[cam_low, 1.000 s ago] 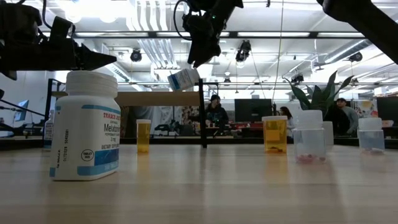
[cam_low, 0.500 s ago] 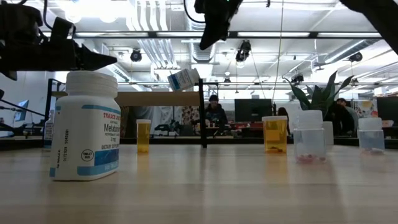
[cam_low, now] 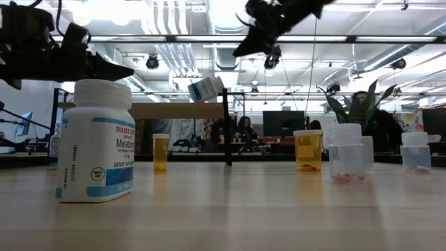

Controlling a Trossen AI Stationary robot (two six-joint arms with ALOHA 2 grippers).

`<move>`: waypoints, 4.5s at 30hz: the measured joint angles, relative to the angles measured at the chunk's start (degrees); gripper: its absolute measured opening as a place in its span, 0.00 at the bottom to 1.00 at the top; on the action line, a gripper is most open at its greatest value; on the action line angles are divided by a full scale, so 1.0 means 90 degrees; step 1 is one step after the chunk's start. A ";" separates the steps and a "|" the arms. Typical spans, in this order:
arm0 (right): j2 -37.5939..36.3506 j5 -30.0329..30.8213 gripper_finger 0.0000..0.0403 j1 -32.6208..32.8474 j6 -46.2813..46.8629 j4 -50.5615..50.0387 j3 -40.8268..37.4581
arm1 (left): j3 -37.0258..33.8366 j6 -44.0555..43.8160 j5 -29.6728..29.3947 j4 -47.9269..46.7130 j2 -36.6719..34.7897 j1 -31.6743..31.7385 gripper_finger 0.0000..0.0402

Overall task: Pick and place medicine bottles onto shelf by color
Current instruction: Put the top white pill bottle on the shelf

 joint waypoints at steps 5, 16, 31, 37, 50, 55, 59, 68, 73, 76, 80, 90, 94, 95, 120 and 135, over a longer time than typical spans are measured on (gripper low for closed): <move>-0.0721 -0.0040 0.02 0.0016 0.0179 0.1393 -0.1420 | 0.0324 -0.0178 0.0000 -0.0002 0.0401 -0.0001 0.02; -0.1027 -0.0030 0.02 0.0000 0.0320 0.2439 -0.2958 | 0.2094 -0.0429 0.0073 -0.1136 0.1982 0.0002 0.02; -0.1229 -0.0698 0.02 -0.0170 -0.0030 0.2653 -0.3229 | 0.5400 -0.0388 0.0231 -0.4523 0.4211 0.0002 0.40; -0.1229 -0.0871 0.02 -0.0170 -0.0155 0.2650 -0.3284 | 0.6479 -0.0374 0.0110 -0.4951 0.5102 0.0002 0.59; -0.1227 -0.1220 0.02 -0.0169 -0.0448 0.2646 -0.3467 | 0.8332 0.0514 0.0152 -0.6007 0.6937 0.0002 0.71; -0.1227 -0.1220 0.02 -0.0170 -0.0560 0.2642 -0.3529 | 0.8656 0.0581 0.0327 -0.6096 0.7373 0.0000 0.71; -0.1227 -0.1220 0.02 -0.0170 -0.0573 0.2629 -0.3595 | 0.8886 0.0641 0.0570 -0.6304 0.7554 -0.0001 0.71; -0.1227 -0.1220 0.02 -0.0170 -0.0587 0.2631 -0.3671 | 0.8915 0.0831 0.0757 -0.6620 0.7663 -0.0016 0.71; -0.1227 -0.1220 0.02 -0.0170 -0.0580 0.2649 -0.3671 | 0.8893 0.1061 0.0755 -0.6678 0.7719 -0.0064 0.71; -0.1227 -0.1220 0.02 -0.0170 -0.0570 0.2650 -0.3671 | 0.8881 0.1143 0.0755 -0.6695 0.7787 -0.0083 0.70; -0.1227 -0.1220 0.02 -0.0170 -0.0568 0.2650 -0.3671 | 0.8800 0.1354 0.0753 -0.6689 0.7812 -0.0095 0.65; -0.1227 -0.1218 0.02 -0.0170 -0.0531 0.2654 -0.3671 | 0.8674 0.1638 0.0824 -0.6479 0.7790 -0.0092 0.30; -0.1227 -0.1215 0.02 -0.0170 -0.0502 0.2663 -0.3671 | 0.8444 0.1691 0.0857 -0.5942 0.7579 0.0002 0.28; -0.1227 -0.1211 0.02 -0.0170 -0.0490 0.2694 -0.3671 | 0.8318 0.1689 0.0857 -0.5674 0.7476 0.0035 0.28; 0.0052 -0.1191 0.11 -0.1032 0.1746 0.4689 -0.2619 | 0.3917 -0.0384 0.1682 0.2585 0.6575 0.1151 0.28; 0.1288 -0.1220 0.43 -0.1086 0.1109 0.2886 -0.0328 | 0.3958 -0.0401 0.2106 0.3610 0.7623 0.1575 0.28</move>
